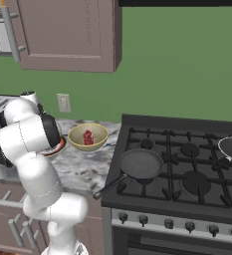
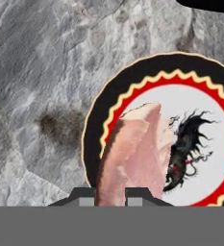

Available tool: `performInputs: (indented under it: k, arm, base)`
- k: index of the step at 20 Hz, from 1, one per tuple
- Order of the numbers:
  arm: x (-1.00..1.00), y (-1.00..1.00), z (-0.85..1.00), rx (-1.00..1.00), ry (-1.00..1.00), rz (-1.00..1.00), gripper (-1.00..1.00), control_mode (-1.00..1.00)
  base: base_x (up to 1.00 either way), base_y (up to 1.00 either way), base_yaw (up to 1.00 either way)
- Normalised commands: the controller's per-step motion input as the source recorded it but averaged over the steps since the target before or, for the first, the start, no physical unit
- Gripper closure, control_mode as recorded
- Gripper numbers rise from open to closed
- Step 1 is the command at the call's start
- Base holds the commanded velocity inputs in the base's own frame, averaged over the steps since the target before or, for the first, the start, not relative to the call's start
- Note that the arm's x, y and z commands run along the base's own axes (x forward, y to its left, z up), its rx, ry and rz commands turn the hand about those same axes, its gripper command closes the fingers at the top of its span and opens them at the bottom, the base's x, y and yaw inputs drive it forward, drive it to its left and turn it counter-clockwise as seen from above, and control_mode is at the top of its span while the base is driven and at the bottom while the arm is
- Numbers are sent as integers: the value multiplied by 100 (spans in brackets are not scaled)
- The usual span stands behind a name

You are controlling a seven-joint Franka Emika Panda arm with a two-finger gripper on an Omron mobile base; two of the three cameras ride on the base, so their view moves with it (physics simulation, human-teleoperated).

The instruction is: Place one of the steaks on the plate and the other in the bowl. Then place the bowl in the fridge.

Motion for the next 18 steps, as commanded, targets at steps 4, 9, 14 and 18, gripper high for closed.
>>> performInputs:
  k: [4,9,14,18]
  arm:
    - [39,2,-1,-2,3,0,100,-100]
    - [19,13,-17,-5,-2,0,100,-100]
    - [0,19,-29,-5,-9,0,100,-100]
    - [0,5,-42,-7,-7,0,100,-100]
  base:
    - [0,0,0]
    - [0,0,0]
    - [0,0,0]
    - [0,0,0]
